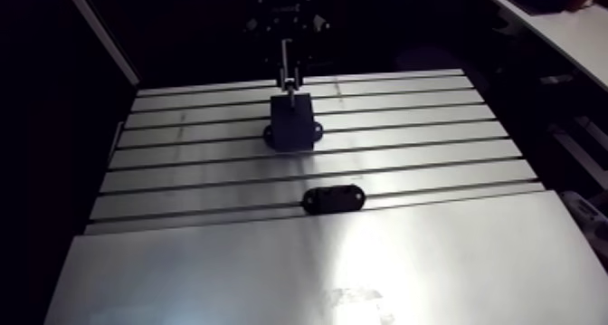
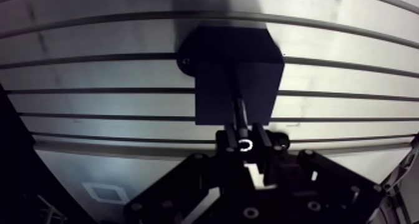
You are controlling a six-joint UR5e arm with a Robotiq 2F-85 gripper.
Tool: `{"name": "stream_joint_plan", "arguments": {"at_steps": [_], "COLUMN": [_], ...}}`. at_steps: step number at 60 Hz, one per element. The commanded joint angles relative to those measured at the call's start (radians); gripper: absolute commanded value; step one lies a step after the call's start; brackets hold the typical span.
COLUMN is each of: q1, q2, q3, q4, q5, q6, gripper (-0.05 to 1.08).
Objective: Pick up the M10 bolt and insert it into the hole until fully seated.
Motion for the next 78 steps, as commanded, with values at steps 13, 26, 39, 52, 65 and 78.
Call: {"name": "stream_joint_plan", "arguments": {"at_steps": [13, 26, 39, 52, 65, 78], "q1": [0.003, 0.0, -0.002, -0.003, -0.005, -0.005], "q2": [0.002, 0.004, 0.004, 0.004, 0.005, 0.005], "q3": [0.005, 0.005, 0.006, 0.008, 0.009, 0.009], "q4": [-0.002, -0.004, -0.004, -0.005, -0.005, -0.031], "q5": [0.0, 0.002, 0.002, 0.002, 0.002, 0.0], "q6": [0.001, 0.003, 0.003, 0.003, 0.005, 0.0], "gripper": [1.08, 1.08, 1.08, 1.08, 1.08, 1.08]}}
